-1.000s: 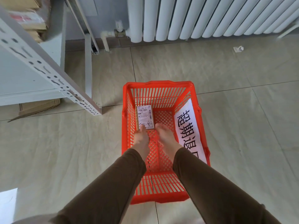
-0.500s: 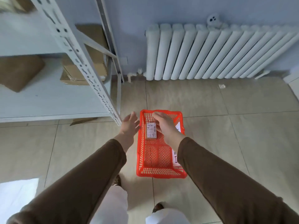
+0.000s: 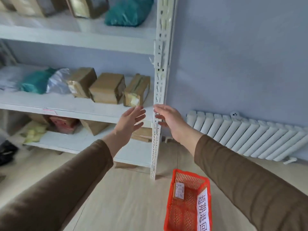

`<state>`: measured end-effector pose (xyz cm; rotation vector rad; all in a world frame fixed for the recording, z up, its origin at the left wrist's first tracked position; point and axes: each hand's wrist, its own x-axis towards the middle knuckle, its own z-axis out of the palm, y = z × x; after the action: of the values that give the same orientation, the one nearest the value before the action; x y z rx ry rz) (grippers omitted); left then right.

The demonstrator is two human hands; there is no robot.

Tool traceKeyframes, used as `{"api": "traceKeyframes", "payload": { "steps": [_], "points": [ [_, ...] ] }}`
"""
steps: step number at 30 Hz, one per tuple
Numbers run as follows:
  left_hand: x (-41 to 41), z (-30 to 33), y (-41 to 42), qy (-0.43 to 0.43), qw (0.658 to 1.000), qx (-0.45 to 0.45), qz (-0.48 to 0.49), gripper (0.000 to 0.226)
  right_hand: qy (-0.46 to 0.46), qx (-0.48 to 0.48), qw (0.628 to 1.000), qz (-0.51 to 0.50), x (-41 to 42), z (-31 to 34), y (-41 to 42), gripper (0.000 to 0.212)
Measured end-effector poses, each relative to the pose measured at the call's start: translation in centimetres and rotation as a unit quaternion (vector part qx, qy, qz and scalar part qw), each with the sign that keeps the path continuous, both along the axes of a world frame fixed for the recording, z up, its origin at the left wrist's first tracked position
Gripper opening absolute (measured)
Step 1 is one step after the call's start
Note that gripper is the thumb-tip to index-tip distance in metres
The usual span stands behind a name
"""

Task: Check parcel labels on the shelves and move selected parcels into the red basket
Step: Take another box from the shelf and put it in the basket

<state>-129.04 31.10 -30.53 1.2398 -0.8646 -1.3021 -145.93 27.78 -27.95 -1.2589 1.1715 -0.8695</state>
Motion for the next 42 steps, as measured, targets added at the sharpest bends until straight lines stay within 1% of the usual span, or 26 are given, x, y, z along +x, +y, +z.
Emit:
{"api": "traceKeyframes", "payload": {
  "steps": [2,4,9,12,17,25,28,31,35,38,39,42],
  "points": [
    [4.4,3.3,0.8,-0.008,1.000,-0.028,0.008,0.036,0.000,-0.036,0.999,0.022,4.2,3.1,0.6,0.023],
    [9.5,6.1,1.3,-0.026,0.998,-0.055,0.012,0.032,0.004,-0.067,0.997,0.044,8.8,5.9,1.0,0.026],
    [23.2,12.9,2.6,-0.077,0.990,-0.119,0.014,0.035,-0.010,-0.141,0.988,0.056,20.9,12.5,1.6,0.035],
    [29.6,16.4,3.6,-0.116,0.983,-0.141,0.004,0.037,-0.019,-0.171,0.983,0.063,27.1,16.2,1.9,0.037],
    [38.3,21.2,3.3,-0.149,0.973,-0.177,-0.002,0.039,-0.027,-0.202,0.976,0.075,35.7,20.7,1.6,0.039],
    [48.4,24.9,-1.5,-0.188,0.958,-0.215,0.022,0.034,-0.007,-0.236,0.964,0.120,46.5,23.9,-3.2,0.038],
    [52.2,25.6,-4.5,-0.194,0.953,-0.233,0.030,0.031,-0.010,-0.246,0.959,0.136,50.9,24.6,-6.2,0.052],
    [56.1,26.1,-7.2,-0.197,0.952,-0.230,0.044,0.031,-0.023,-0.233,0.961,0.148,55.5,25.3,-9.1,0.057],
    [61.3,27.1,-10.4,-0.199,0.953,-0.217,0.068,0.040,-0.047,-0.210,0.963,0.163,61.3,26.1,-12.5,0.060],
    [65.1,27.7,-12.7,-0.196,0.957,-0.201,0.078,0.033,-0.059,-0.199,0.964,0.168,65.1,26.6,-14.9,0.061],
    [66.2,27.9,-13.6,-0.199,0.955,-0.202,0.081,0.036,-0.060,-0.197,0.965,0.165,66.4,26.8,-15.7,0.061],
    [70.0,28.3,-16.3,-0.198,0.954,-0.208,0.085,0.054,-0.064,-0.182,0.972,0.133,69.9,27.4,-17.8,0.065]
  ]
}}
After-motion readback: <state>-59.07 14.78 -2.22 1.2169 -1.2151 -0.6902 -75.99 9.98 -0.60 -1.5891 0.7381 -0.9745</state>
